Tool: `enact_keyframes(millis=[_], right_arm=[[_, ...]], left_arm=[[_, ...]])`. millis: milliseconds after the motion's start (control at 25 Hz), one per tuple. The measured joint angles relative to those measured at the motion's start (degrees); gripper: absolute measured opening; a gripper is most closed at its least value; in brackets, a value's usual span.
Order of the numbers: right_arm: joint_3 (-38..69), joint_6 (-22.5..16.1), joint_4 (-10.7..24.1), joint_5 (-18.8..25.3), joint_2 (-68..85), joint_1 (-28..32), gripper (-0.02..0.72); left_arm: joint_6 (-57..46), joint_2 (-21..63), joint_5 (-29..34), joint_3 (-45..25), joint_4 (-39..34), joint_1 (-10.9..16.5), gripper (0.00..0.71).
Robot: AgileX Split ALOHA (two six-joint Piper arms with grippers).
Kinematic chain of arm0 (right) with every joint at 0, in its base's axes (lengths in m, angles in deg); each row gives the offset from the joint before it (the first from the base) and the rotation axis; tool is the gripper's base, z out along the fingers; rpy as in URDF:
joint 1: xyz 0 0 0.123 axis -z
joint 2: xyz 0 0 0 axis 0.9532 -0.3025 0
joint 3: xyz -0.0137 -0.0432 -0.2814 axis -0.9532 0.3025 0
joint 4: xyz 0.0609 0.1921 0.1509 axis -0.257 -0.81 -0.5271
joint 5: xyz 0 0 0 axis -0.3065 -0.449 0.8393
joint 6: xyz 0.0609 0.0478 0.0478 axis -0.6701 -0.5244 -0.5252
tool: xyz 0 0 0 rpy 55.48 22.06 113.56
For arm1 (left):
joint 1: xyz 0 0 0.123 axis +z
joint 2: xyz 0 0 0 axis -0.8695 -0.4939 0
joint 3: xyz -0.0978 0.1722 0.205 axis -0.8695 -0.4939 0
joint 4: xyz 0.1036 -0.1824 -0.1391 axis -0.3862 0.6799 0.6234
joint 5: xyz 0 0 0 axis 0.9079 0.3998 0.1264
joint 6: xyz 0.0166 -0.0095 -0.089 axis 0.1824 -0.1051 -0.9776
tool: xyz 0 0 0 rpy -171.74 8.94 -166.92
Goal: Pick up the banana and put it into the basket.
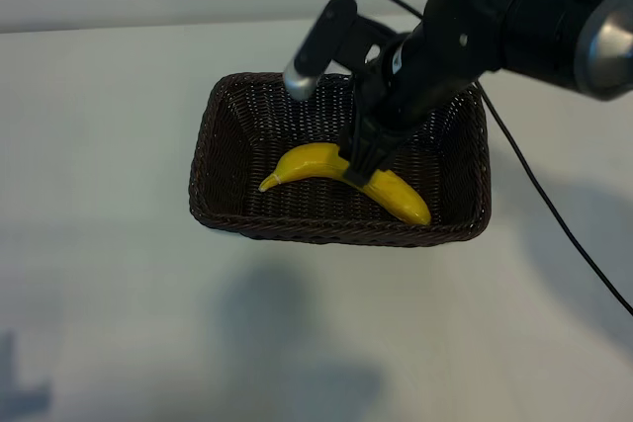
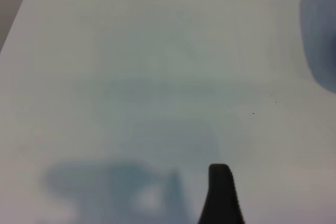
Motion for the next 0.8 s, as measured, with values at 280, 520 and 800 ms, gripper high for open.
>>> enact_keyframes(millis=[280,520,800], right_arm=[[-8.6,-11.2,-0.1,8.7,0.2,1.9,0.612],[-10.1,-19.5,0.0,11.9,0.2,7.8,0.609],[-10.2,-31.1,0.0,15.3,0.2,19.1,0.609]], left_arm=[[0.0,0.0,0.0,0.0,0.0,0.0,0.550],[0.0,0.0,0.0,0.0,0.0,0.0,0.550],[0.0,0.0,0.0,0.0,0.0,0.0,0.550]])
